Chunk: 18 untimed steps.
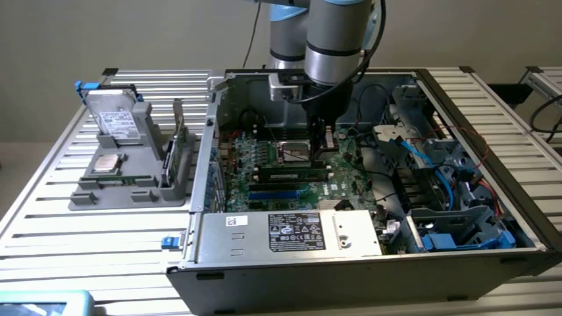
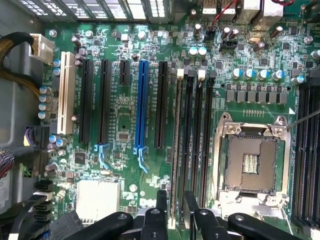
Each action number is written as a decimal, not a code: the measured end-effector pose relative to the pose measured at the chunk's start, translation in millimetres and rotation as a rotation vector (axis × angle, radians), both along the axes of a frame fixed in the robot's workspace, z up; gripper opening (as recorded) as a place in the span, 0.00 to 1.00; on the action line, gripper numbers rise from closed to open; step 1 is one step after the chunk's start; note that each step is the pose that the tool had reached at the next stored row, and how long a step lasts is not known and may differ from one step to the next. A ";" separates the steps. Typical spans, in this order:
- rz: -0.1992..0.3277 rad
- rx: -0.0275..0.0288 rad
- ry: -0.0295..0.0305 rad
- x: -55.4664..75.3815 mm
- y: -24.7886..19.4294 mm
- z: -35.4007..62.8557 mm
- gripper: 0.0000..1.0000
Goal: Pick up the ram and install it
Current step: 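Insert the ram into the slot, then press down the ram until it locks into place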
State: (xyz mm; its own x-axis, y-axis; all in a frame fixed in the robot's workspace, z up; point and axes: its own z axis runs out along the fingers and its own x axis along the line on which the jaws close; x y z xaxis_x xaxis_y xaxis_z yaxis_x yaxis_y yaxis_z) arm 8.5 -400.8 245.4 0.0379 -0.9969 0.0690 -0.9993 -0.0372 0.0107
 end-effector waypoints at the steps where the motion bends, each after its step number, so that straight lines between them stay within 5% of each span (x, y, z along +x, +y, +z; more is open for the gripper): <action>1: 0.000 0.0000 0.0008 0.0 0.0 0.0 0.27; 11: 0.000 -0.0003 0.0009 0.0 0.0 0.5 0.27; 17: 0.000 -0.0003 0.0009 0.0 0.0 0.6 0.11; 18: 0.000 -0.0039 0.0003 0.0 0.2 0.5 0.11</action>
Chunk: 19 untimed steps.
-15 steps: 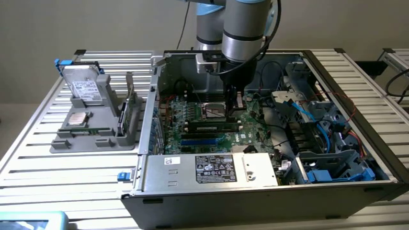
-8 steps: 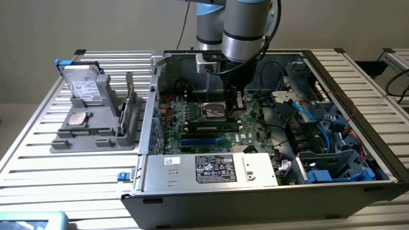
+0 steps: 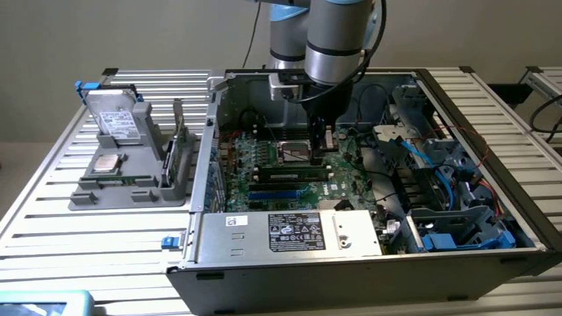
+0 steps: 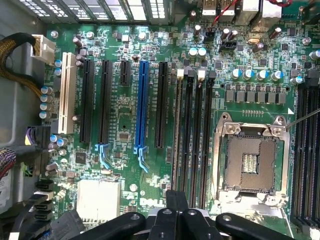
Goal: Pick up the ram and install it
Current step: 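Press down the ram until it locks into place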
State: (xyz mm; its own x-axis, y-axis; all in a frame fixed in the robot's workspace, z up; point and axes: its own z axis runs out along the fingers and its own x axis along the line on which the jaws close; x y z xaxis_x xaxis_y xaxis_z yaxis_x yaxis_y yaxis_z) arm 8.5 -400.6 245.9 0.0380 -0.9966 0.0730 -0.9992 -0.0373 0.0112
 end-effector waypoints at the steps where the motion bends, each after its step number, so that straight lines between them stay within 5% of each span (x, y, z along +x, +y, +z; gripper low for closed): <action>1: 0.000 -0.0094 -0.0031 0.0 0.8 -0.1 0.11; 3: 0.000 -0.0288 -0.0117 0.0 2.8 -0.4 0.11; 4: 0.000 -0.0313 -0.0160 0.0 3.7 -0.5 0.11; 19: -0.027 -0.0315 -0.0158 -0.1 6.2 -8.2 0.11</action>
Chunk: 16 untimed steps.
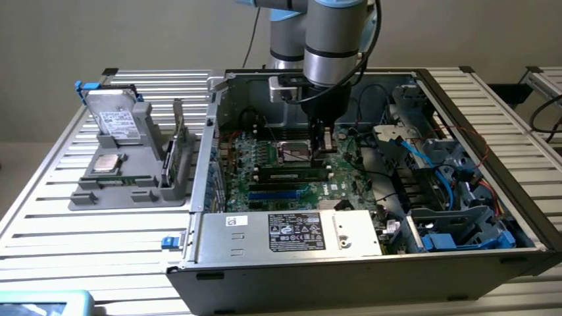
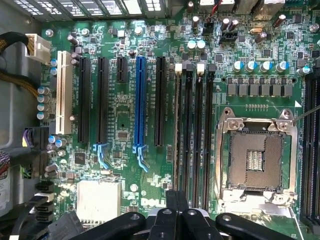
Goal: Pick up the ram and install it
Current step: 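Press down the ram until it locks into place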
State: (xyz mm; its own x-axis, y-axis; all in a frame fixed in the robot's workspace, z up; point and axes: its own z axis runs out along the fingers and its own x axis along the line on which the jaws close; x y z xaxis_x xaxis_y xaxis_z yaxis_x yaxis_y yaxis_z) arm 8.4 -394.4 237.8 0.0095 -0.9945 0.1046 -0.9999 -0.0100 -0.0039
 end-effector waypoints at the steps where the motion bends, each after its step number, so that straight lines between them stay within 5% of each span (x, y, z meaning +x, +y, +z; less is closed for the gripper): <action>1: 0.000 0.0000 0.0000 0.0 0.2 -0.3 0.11; 16: 0.000 -0.0002 0.0001 2.1 -1.2 -2.6 0.11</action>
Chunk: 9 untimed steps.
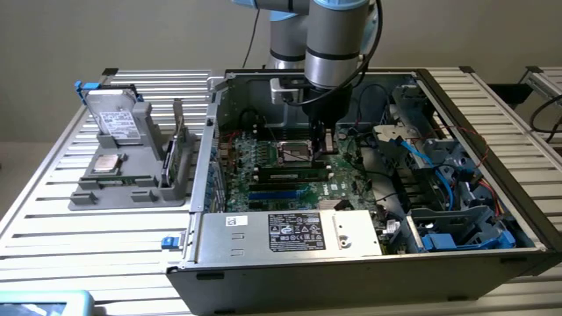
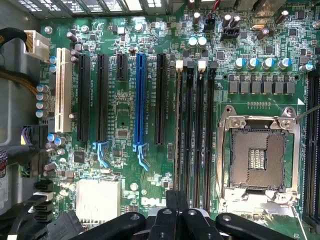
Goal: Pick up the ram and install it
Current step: 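Press down the ram until it locks into place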
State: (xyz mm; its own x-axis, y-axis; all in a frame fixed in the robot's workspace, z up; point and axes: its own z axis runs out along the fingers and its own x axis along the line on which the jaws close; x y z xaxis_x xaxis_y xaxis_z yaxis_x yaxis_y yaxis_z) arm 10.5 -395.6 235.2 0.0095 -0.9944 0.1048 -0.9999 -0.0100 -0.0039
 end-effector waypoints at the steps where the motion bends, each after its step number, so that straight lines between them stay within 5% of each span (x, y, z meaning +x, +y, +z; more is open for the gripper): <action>1: 0.000 0.0001 0.0000 0.0 0.0 -0.2 0.11; 9: -0.004 0.0001 0.0003 -1.0 0.0 -2.5 0.11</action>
State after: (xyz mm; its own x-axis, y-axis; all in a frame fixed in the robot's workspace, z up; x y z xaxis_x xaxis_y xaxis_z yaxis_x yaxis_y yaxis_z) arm 9.5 -395.7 232.7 0.0056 -0.9945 0.1047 -1.0000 -0.0060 -0.0036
